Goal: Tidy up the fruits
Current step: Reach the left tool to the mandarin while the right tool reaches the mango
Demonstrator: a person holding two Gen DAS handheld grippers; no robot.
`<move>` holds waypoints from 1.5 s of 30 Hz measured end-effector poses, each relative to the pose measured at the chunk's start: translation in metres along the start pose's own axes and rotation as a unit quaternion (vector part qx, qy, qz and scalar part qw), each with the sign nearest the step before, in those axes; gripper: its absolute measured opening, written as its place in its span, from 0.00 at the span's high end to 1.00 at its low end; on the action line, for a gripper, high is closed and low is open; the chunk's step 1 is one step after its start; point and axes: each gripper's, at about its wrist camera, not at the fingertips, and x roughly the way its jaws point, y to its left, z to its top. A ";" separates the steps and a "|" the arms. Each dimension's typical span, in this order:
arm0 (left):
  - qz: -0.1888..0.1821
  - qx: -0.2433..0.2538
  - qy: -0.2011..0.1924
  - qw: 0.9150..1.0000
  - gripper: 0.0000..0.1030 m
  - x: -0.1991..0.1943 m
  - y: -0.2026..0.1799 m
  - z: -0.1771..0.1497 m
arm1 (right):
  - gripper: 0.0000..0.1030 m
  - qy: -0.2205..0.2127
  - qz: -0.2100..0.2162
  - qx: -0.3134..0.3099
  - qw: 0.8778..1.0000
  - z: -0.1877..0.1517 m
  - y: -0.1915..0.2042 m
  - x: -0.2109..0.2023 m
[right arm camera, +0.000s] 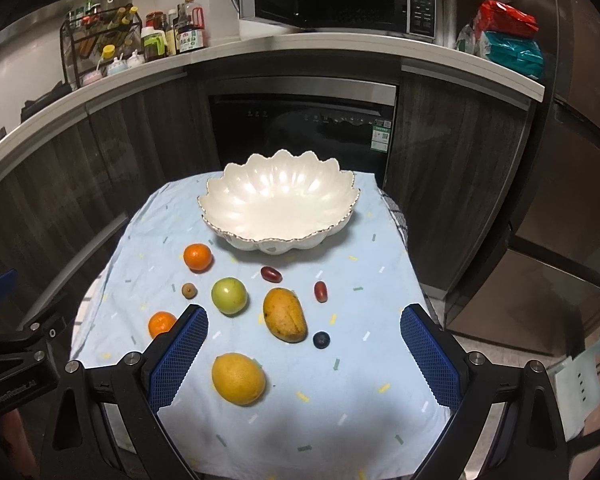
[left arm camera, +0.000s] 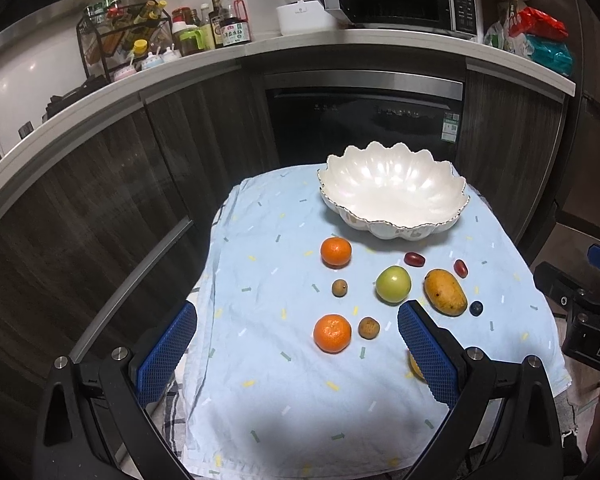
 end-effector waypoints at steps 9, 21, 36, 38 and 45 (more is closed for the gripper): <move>-0.010 0.006 0.015 1.000 0.01 0.027 -0.002 -0.006 | 0.05 0.009 0.011 -0.024 1.000 0.002 0.009 0.020; -0.034 0.031 0.044 0.998 0.07 0.071 -0.009 -0.015 | 0.12 0.020 0.028 -0.069 0.997 0.002 0.023 0.057; -0.058 0.057 0.084 0.993 0.21 0.122 -0.018 -0.035 | 0.23 0.070 0.030 -0.094 0.993 -0.007 0.026 0.115; -0.059 0.060 0.092 0.992 0.24 0.128 -0.018 -0.039 | 0.24 0.076 0.033 -0.099 0.992 -0.010 0.027 0.121; -0.064 0.060 0.106 0.990 0.29 0.147 -0.021 -0.051 | 0.27 0.089 0.037 -0.102 0.990 -0.018 0.025 0.141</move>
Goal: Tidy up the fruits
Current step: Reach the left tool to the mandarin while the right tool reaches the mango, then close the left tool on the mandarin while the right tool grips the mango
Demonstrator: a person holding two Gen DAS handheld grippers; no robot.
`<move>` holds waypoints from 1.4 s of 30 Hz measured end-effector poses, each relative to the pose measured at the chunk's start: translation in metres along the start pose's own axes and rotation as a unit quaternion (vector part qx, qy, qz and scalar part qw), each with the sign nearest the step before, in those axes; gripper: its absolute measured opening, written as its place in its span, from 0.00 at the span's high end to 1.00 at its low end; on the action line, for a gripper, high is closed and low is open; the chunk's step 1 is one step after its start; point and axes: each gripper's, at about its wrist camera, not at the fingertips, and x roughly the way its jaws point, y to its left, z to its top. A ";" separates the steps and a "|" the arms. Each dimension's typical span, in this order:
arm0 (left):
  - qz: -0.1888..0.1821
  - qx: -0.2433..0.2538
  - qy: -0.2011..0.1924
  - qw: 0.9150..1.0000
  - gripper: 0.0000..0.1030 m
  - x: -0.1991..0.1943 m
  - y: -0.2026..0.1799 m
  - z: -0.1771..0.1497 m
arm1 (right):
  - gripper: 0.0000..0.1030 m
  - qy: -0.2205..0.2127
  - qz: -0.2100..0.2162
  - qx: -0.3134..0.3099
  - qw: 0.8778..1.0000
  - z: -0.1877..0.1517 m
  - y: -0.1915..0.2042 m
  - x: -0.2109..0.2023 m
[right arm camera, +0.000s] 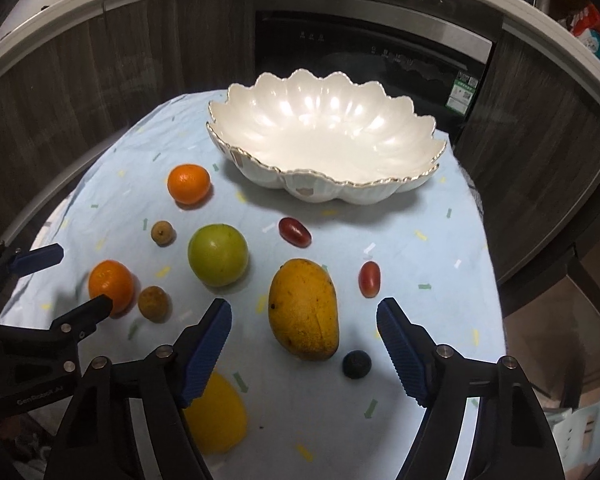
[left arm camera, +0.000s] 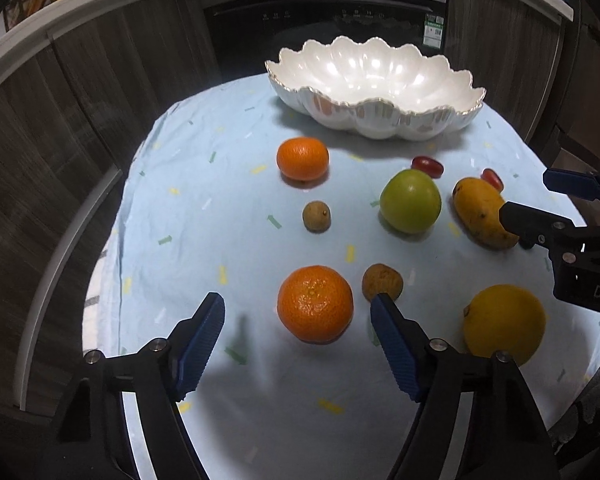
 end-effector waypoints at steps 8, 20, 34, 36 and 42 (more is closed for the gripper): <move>-0.004 0.003 0.009 1.000 0.31 0.015 -0.001 -0.006 | 0.32 0.011 0.004 -0.003 1.000 -0.001 0.000 0.020; -0.017 0.005 0.009 1.000 0.43 0.029 0.000 -0.006 | 0.37 0.023 0.012 -0.002 1.000 0.002 -0.001 0.037; -0.034 0.002 0.005 0.999 0.57 0.034 -0.004 -0.005 | 0.51 0.040 0.027 0.008 0.999 0.000 -0.006 0.056; -0.033 0.002 0.003 0.999 0.57 0.034 -0.004 -0.006 | 0.51 0.037 0.026 0.006 0.999 -0.001 -0.005 0.056; -0.030 -0.001 -0.005 1.000 0.58 0.029 -0.003 -0.006 | 0.52 0.039 0.031 0.014 0.999 -0.001 -0.006 0.054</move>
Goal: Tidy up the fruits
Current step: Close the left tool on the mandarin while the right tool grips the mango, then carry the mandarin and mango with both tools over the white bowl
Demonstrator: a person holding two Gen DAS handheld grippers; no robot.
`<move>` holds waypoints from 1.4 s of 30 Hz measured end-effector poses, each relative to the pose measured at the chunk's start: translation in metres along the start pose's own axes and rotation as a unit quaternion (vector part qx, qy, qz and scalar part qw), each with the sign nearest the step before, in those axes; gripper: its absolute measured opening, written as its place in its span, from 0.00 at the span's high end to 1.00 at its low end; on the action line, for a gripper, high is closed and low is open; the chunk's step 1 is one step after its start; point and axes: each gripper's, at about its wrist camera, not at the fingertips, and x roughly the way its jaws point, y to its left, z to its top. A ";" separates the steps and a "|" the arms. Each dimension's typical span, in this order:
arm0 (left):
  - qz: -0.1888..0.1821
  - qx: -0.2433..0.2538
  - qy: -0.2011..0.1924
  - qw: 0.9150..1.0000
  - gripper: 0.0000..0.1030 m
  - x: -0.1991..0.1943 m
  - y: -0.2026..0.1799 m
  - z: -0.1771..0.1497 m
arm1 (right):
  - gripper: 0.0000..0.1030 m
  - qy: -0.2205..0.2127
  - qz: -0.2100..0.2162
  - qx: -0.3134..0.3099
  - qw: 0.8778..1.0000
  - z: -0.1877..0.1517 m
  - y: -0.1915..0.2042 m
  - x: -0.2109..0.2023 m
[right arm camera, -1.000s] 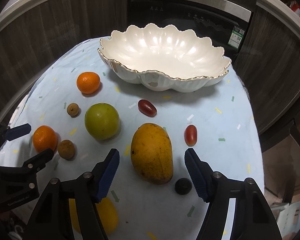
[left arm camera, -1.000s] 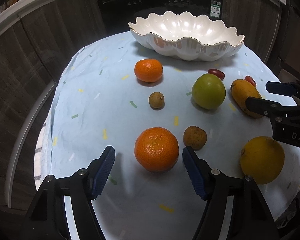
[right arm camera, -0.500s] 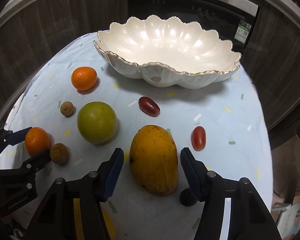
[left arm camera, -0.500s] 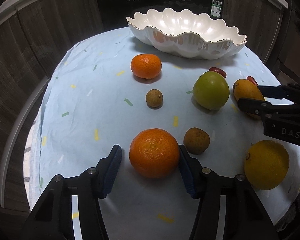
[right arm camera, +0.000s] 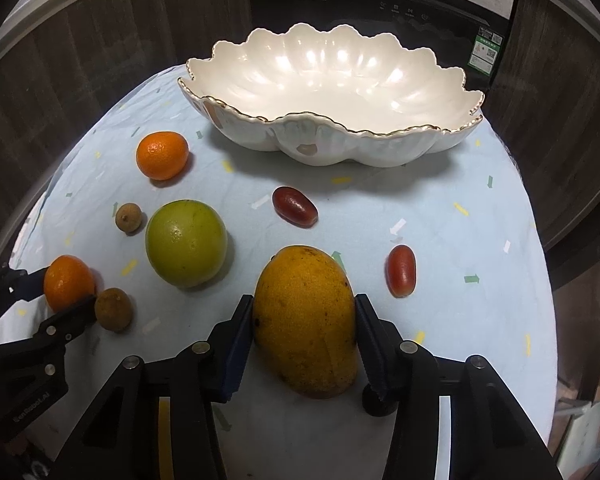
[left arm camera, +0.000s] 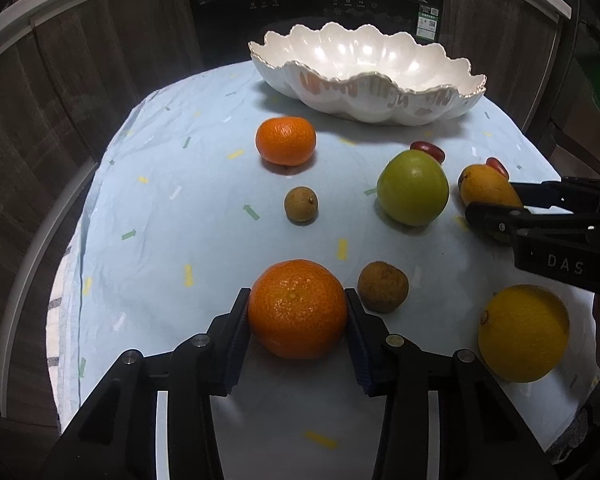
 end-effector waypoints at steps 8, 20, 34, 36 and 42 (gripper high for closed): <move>0.000 -0.003 -0.009 1.000 0.59 -0.008 0.000 0.005 | 0.52 -0.012 0.001 0.004 1.000 0.004 0.001 -0.013; -0.005 -0.004 -0.030 1.000 0.59 -0.029 -0.003 0.024 | 0.52 -0.037 -0.006 0.015 0.999 0.016 -0.005 -0.038; -0.002 -0.003 -0.066 0.998 0.59 -0.045 -0.004 0.060 | 0.52 -0.070 -0.014 0.025 0.997 0.040 -0.015 -0.064; -0.003 -0.003 -0.070 0.998 0.58 -0.047 -0.003 0.067 | 0.52 -0.074 -0.015 0.026 0.997 0.044 -0.017 -0.066; -0.001 0.000 -0.084 0.996 0.58 -0.050 -0.004 0.087 | 0.52 -0.090 -0.022 0.027 0.995 0.056 -0.023 -0.072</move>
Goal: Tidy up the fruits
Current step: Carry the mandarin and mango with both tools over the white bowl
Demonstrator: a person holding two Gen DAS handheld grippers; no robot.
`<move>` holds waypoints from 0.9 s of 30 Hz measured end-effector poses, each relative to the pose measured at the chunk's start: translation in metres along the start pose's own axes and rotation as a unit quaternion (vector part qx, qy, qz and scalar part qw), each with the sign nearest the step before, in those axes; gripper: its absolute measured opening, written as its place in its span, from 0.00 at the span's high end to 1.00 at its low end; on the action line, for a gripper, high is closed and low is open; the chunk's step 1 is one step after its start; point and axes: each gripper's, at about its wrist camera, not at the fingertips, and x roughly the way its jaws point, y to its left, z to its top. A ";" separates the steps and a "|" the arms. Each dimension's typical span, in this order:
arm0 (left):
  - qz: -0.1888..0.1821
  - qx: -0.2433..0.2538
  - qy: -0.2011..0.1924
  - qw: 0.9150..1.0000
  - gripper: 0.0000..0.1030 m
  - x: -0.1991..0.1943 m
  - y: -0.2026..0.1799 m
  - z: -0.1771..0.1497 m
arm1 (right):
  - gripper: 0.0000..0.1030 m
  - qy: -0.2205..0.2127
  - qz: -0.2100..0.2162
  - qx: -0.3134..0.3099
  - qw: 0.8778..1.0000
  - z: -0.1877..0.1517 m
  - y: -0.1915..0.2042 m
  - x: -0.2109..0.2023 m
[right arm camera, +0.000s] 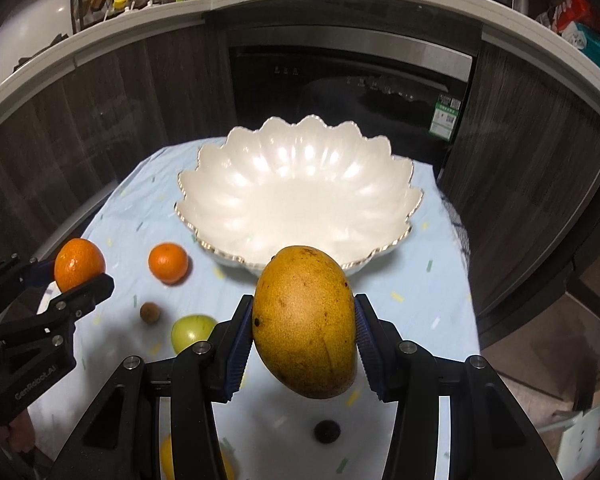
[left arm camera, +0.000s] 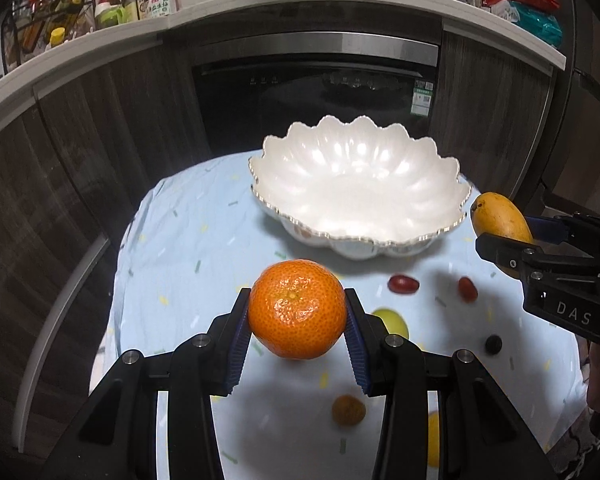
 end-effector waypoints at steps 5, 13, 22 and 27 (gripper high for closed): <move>-0.002 0.002 -0.005 1.000 0.58 0.004 -0.002 0.014 | 0.52 -0.011 -0.007 0.004 1.000 0.014 -0.007 -0.001; -0.011 0.005 -0.018 1.000 0.58 0.014 -0.004 0.044 | 0.52 -0.026 -0.015 0.010 0.999 0.037 -0.020 0.000; -0.016 0.002 -0.030 0.999 0.58 0.036 -0.002 0.080 | 0.52 -0.036 -0.028 0.019 0.999 0.060 -0.033 0.015; -0.020 -0.002 -0.028 0.999 0.58 0.055 -0.003 0.096 | 0.52 -0.032 -0.034 0.032 0.998 0.073 -0.044 0.030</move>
